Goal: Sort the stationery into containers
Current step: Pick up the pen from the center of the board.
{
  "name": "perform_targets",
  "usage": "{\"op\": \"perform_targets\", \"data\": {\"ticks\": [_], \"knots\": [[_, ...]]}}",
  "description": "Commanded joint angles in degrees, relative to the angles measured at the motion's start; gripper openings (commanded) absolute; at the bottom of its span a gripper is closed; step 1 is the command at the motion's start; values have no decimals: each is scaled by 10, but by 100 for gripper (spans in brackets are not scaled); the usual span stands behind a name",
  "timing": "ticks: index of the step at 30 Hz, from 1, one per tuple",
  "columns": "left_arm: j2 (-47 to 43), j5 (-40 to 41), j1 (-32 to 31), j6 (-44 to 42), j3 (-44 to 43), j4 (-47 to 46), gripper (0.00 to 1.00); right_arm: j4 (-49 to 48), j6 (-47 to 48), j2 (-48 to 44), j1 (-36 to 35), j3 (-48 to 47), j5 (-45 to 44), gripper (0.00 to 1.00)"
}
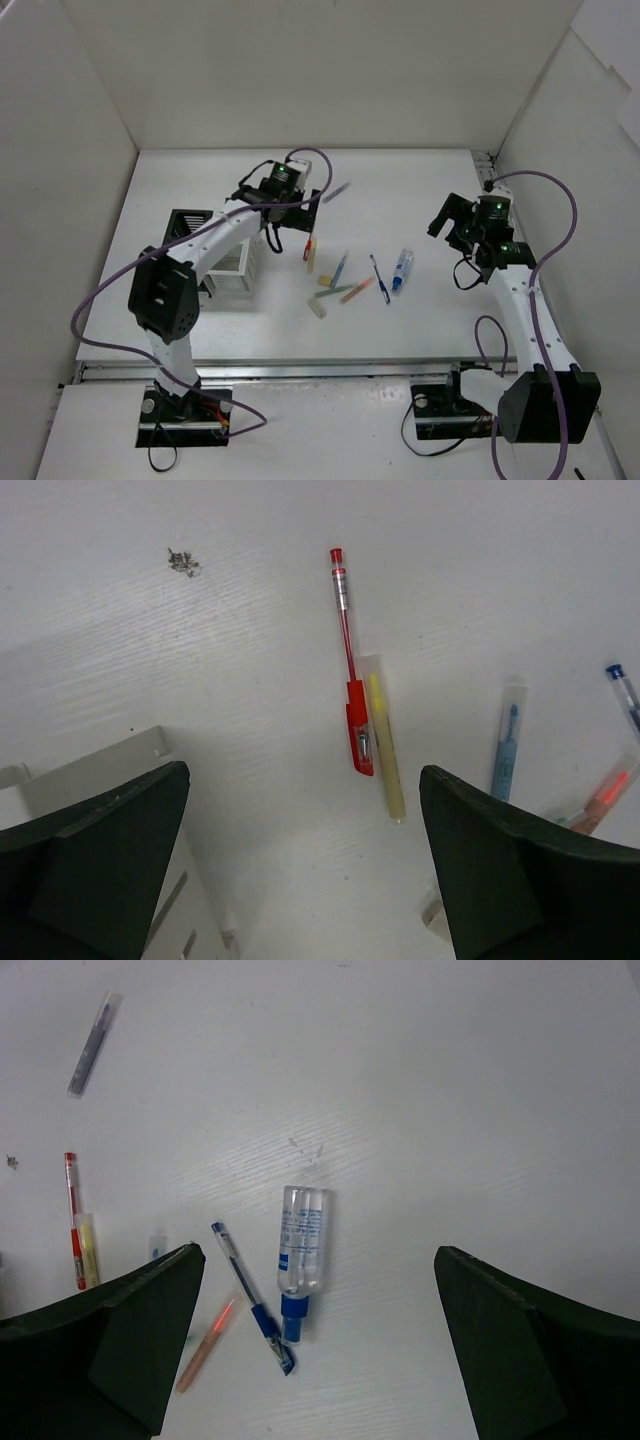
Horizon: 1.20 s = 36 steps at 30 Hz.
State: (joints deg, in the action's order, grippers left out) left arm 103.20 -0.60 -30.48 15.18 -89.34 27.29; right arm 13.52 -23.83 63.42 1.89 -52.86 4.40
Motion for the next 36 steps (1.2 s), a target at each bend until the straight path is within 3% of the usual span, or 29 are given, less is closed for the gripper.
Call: {"op": "perform_targets", "data": {"ticks": [1,8,36], "knots": [[20,66,-12,2,-63,34,94,-18,10,15,-1,-36,30,98],[98,88,-18,8,-101,39,81,-18,17,17,-7,-34,26,98],[156,73,-41,18,-28,-5,75,-19,16,22,-10,-29,5,98]]}}
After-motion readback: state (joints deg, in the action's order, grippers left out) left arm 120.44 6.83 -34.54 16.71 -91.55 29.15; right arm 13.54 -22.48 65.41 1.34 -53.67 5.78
